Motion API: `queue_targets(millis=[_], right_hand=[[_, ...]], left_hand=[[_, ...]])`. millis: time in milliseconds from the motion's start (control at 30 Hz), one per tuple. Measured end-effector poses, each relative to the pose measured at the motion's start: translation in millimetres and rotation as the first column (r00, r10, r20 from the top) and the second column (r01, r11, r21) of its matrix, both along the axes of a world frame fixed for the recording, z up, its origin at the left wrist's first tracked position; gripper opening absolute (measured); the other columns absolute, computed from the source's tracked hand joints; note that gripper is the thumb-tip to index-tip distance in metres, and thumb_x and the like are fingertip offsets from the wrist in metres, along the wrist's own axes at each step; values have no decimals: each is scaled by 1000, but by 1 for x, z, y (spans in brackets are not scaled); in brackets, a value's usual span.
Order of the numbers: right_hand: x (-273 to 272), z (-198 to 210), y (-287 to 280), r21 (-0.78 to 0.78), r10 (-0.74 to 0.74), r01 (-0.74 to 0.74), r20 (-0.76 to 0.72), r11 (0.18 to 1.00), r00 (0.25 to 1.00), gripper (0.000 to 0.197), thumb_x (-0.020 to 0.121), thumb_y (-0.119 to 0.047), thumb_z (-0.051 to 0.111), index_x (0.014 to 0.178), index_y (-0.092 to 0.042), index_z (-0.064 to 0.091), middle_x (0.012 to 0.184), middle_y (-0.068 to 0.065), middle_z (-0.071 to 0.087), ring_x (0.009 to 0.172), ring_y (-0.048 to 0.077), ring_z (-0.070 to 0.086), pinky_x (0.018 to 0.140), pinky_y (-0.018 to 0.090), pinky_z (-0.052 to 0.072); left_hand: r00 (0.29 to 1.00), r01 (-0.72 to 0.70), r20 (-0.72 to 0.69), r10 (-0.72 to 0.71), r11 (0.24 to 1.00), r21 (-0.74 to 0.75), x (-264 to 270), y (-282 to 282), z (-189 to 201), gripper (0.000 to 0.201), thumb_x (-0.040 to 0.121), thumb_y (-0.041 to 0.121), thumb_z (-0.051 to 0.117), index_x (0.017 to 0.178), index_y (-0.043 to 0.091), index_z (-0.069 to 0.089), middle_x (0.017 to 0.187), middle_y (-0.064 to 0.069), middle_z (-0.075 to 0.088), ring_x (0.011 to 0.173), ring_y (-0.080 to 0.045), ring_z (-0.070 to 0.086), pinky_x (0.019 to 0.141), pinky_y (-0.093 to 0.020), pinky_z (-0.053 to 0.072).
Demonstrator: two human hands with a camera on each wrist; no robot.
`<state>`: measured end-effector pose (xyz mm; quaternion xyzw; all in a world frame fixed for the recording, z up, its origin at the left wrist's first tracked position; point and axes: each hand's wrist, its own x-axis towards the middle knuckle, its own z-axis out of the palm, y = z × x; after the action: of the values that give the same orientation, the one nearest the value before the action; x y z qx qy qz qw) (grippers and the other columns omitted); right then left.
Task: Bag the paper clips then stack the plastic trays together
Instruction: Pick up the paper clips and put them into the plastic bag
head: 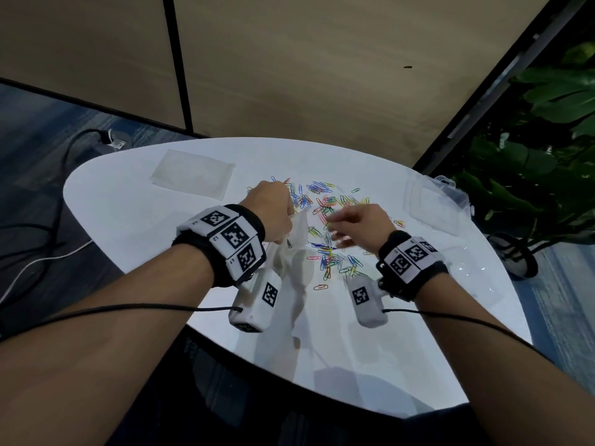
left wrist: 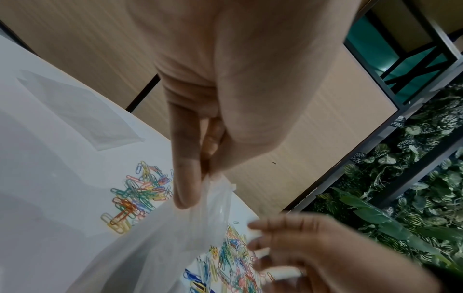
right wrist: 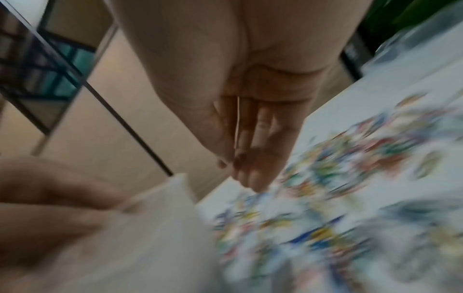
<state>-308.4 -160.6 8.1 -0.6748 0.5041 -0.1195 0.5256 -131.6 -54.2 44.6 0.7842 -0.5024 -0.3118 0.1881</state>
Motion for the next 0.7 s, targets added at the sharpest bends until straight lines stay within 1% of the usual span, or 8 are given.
queue_targets(millis=[67,133,167,200,267,400,567,700], right_hand=[[-24,-19,-14,-68,38,-74,-422,995,906,38,82,-13,75,118,-18,64,119,11,66,96,28,69,78,38,61],[-47,-42,-16,4,113,-174,-776,985,620,87,72,-32,84,144,-20,38,145,15,44,121,35,57,96,46,52],[-54,-51,-14,48,143,-194,-845,980,515,109,63,-42,88,150,-20,25,151,17,33,129,37,50,101,49,48],[-59,-63,-15,80,164,-189,-858,979,487,127,51,-49,92,152,-21,18,154,18,29,131,38,48,101,52,47],[-60,-77,-15,105,170,-148,-811,983,560,144,32,-51,96,150,-25,17,156,17,24,119,39,58,94,53,53],[-37,-80,-7,-18,123,-208,-755,978,644,112,59,-34,92,149,-19,26,153,15,24,131,36,46,105,46,45],[-11,-86,-3,-105,133,-280,-689,954,712,97,74,-30,82,152,-22,25,156,16,13,136,37,39,105,41,42],[2,-91,-1,-244,149,-451,-723,858,675,56,88,-27,64,141,-26,46,145,12,36,129,36,45,105,44,45]], left_hand=[[1000,5,4,-5,1000,4,2,2,1,27,90,-5,53,105,2,74,85,-15,77,71,-26,78,79,-40,64],[1000,-2,4,2,1000,5,4,2,2,27,90,-4,53,106,3,74,88,-16,77,73,-26,78,79,-40,64],[1000,-8,-3,8,1000,3,4,1,2,27,91,-4,53,107,3,73,89,-15,77,73,-27,78,79,-40,64],[1000,-11,-9,11,1000,3,4,1,3,27,91,-3,53,109,3,73,89,-15,76,73,-27,78,79,-41,64],[1000,-9,-12,9,1000,8,1,1,4,26,92,-3,54,110,3,72,88,-15,76,73,-27,78,80,-41,64],[1000,7,2,-7,1000,12,-2,0,2,27,91,-4,54,109,2,73,85,-16,78,76,-25,78,84,-40,63],[999,-33,-14,33,999,14,5,-1,-3,29,90,-4,53,107,6,73,82,-11,75,69,-23,77,81,-41,64],[999,-39,-11,39,999,18,6,-1,-4,28,91,-3,53,107,8,73,84,-9,74,66,-22,77,81,-41,64]])
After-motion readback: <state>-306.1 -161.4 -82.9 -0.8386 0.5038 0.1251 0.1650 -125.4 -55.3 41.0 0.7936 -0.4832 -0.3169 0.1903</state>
